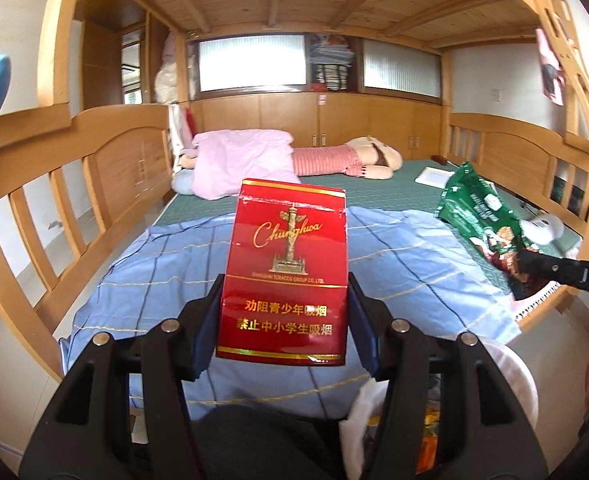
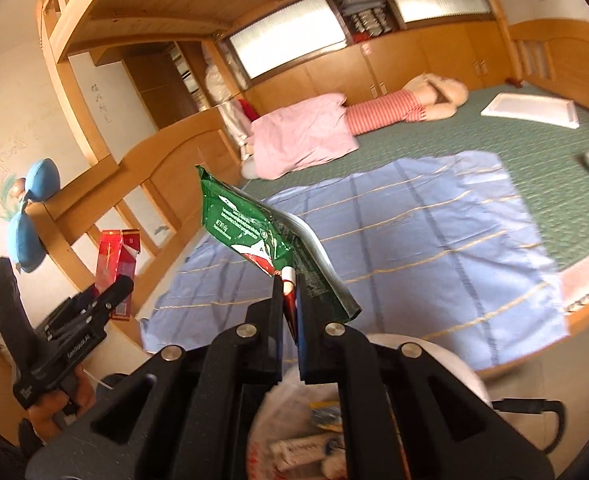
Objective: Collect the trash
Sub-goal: 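Carry the red box and green packet to the wastebasket and release both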
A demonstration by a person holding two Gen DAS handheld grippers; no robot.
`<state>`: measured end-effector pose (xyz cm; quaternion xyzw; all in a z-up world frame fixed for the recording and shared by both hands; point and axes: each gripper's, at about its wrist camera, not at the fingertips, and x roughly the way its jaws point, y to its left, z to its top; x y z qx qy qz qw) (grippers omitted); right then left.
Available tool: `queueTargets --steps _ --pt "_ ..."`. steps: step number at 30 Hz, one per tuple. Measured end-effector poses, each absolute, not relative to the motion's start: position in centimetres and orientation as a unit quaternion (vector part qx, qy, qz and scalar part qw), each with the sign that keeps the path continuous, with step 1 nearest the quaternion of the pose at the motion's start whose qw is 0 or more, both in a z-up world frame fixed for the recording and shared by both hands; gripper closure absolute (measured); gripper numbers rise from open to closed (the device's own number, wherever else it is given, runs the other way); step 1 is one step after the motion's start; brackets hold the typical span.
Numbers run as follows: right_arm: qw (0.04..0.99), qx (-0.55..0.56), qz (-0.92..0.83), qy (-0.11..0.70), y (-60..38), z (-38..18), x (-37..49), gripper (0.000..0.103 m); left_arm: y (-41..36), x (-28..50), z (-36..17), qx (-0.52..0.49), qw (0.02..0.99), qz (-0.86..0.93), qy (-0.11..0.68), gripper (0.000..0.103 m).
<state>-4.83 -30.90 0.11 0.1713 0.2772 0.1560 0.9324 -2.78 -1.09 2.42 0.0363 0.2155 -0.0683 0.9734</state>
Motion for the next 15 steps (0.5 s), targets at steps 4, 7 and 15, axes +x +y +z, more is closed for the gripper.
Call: queueTargets --steps 4,7,15 --pt "0.941 0.166 0.126 0.268 -33.6 0.6 -7.6 0.097 -3.1 -3.3 2.3 0.048 0.971 -0.090 0.215 0.046" --pt "0.940 0.154 0.121 0.278 -34.4 0.2 -8.7 0.097 -4.8 -3.4 1.8 0.059 0.968 -0.106 0.219 0.046" --pt "0.881 0.160 0.109 0.432 -32.4 -10.2 -6.2 0.097 -8.5 -3.8 -0.3 0.090 0.949 -0.167 0.252 0.046"
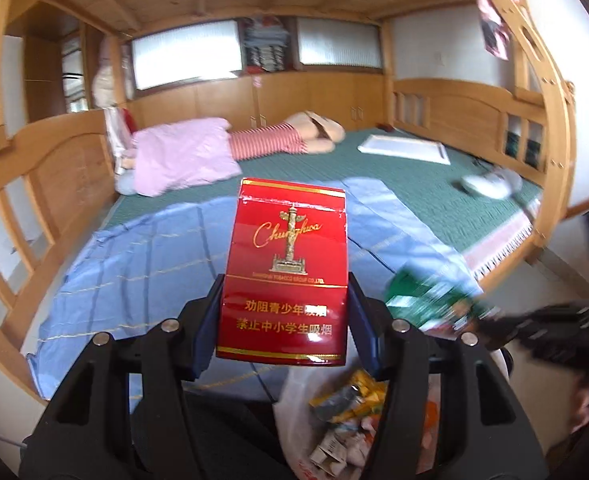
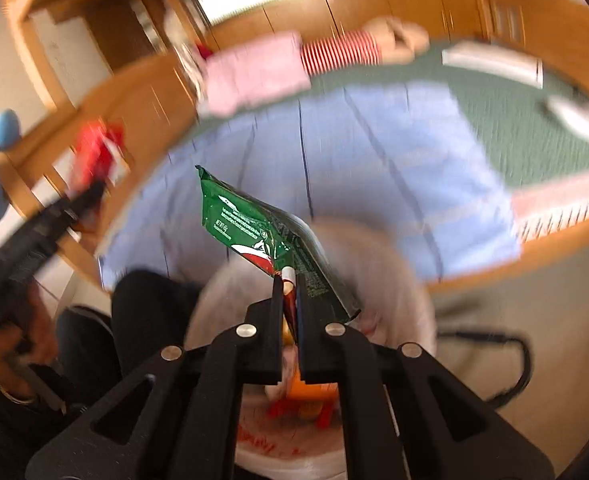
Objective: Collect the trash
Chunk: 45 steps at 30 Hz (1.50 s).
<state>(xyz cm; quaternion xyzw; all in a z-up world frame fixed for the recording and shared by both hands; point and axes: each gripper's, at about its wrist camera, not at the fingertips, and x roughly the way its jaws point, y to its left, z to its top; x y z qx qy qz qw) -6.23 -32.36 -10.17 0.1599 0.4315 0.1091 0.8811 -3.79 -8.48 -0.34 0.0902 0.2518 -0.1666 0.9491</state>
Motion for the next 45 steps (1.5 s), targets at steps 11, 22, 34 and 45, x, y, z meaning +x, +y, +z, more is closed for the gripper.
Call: queueTargets --steps 11,22,34,45 --pt "0.923 0.191 -0.014 0.333 -36.1 -7.3 -8.5 0.030 -10.8 -2.9 -5.3 0.099 0.896 -0.265 0.341 0.045" --pt "0.953 0.151 -0.047 0.258 -34.7 -4.7 -9.6 0.006 -10.9 -2.7 -8.1 0.087 0.882 -0.271 0.377 0.019" --pt "0.972 0.048 -0.020 0.229 -28.3 -3.5 -9.7 0.003 -3.3 -4.4 -0.9 0.042 0.968 -0.070 0.237 0.009" --pt "0.976 0.040 0.002 0.215 -26.1 -2.4 -9.8 0.003 -0.5 -6.3 1.8 0.014 0.978 -0.022 0.209 0.003"
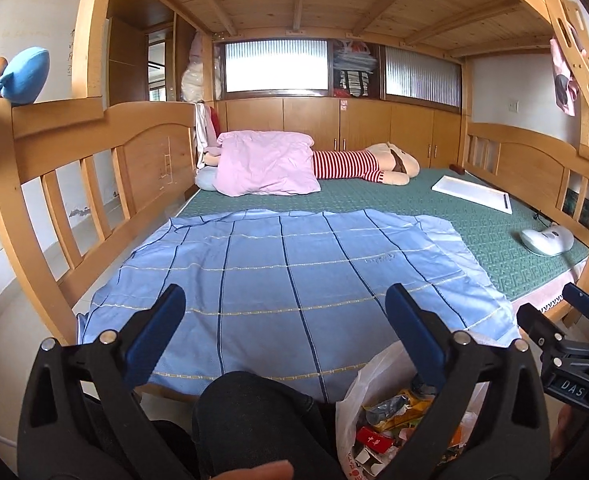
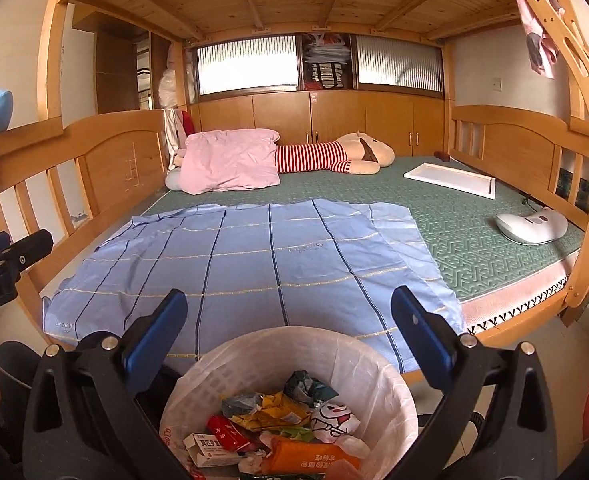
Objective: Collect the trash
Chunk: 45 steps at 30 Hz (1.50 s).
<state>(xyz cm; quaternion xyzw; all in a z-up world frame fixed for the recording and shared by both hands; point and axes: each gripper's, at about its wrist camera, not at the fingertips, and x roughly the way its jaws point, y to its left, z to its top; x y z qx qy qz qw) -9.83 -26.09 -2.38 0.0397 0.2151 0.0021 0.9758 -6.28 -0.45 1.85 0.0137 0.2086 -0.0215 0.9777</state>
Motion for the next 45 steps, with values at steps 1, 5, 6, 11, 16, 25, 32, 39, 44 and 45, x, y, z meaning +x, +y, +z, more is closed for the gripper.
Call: queueTargets --steps 1,5,6,11,16,25,32,39,44,45 --pt "0.976 0.039 0.001 0.214 -26.1 -2.3 -9.9 0.003 -0.4 -6.4 2.0 0.013 0.978 -0.021 0.208 0.003" --pt "0.977 0.033 -0.004 0.209 -25.9 -2.1 -9.9 0.003 -0.3 -6.7 2.3 0.010 0.979 -0.022 0.203 0.003" --pt "0.977 0.032 -0.005 0.209 -25.9 -2.0 -9.9 0.003 -0.3 -6.8 2.3 0.011 0.979 -0.023 0.203 0.003" --pt "0.977 0.031 -0.006 0.209 -25.9 -2.2 -9.9 0.003 -0.6 -6.8 2.4 0.013 0.979 -0.026 0.203 0.003" --pt "0.977 0.032 -0.007 0.208 -25.9 -2.2 -9.8 0.003 -0.8 -6.7 2.4 0.014 0.978 -0.028 0.205 0.003" --pt "0.977 0.036 -0.011 0.209 -25.8 -2.3 -10.0 0.003 -1.1 -6.8 2.3 0.018 0.978 -0.031 0.207 0.003" --pt "0.977 0.037 -0.011 0.211 -25.6 -2.4 -9.8 0.003 -1.4 -6.8 2.2 0.019 0.977 -0.032 0.208 0.003" --pt "0.976 0.038 -0.011 0.213 -25.4 -2.5 -9.8 0.003 -1.4 -6.7 2.0 0.019 0.977 -0.034 0.210 0.003" --pt "0.976 0.038 -0.011 0.214 -25.3 -2.5 -9.6 0.003 -1.4 -6.7 1.9 0.020 0.977 -0.035 0.211 0.003" --pt "0.976 0.038 -0.011 0.214 -25.3 -2.5 -9.6 0.003 -1.4 -6.8 1.9 0.019 0.977 -0.035 0.211 0.003"
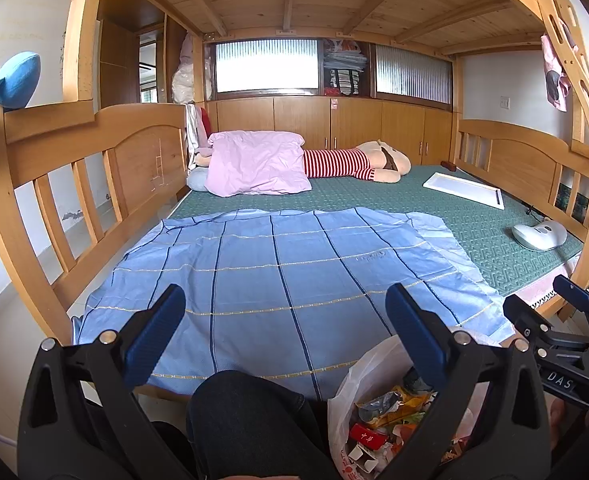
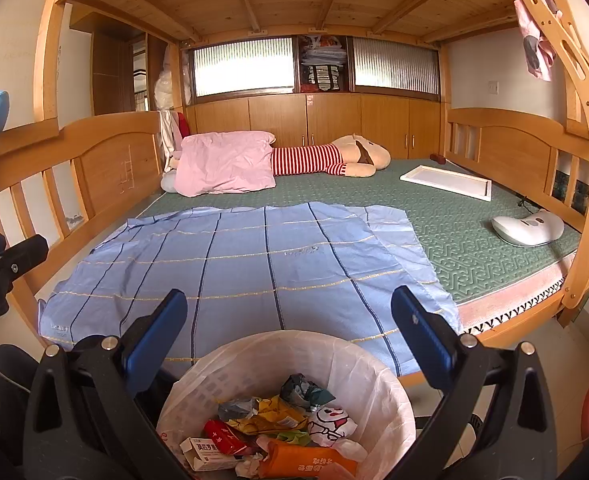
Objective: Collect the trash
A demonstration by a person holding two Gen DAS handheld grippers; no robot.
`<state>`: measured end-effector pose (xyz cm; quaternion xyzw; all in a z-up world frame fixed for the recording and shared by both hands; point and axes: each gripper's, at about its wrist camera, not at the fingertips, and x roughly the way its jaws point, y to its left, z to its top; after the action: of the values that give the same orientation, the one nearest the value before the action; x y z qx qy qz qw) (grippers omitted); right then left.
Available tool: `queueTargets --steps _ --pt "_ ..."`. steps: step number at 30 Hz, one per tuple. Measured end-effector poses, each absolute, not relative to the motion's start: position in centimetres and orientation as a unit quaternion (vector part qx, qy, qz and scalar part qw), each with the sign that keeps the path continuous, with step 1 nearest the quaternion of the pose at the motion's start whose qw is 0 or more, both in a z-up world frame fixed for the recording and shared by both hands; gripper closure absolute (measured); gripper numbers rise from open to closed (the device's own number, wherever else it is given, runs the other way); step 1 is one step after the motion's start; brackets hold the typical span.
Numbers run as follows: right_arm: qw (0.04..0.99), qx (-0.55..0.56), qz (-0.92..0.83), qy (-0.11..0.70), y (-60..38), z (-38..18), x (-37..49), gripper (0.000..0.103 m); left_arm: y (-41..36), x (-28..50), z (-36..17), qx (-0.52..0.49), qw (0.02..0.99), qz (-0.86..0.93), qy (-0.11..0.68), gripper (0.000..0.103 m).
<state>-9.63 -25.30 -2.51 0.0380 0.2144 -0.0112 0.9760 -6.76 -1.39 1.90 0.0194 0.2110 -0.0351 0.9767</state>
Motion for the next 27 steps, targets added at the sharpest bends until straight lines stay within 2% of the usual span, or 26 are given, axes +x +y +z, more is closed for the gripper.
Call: queueTargets --steps 27 --pt "0.974 0.041 -0.002 0.223 -25.21 -2.83 -8.93 0.003 -1.30 -6.62 1.73 0.020 0.976 -0.037 0.214 0.003"
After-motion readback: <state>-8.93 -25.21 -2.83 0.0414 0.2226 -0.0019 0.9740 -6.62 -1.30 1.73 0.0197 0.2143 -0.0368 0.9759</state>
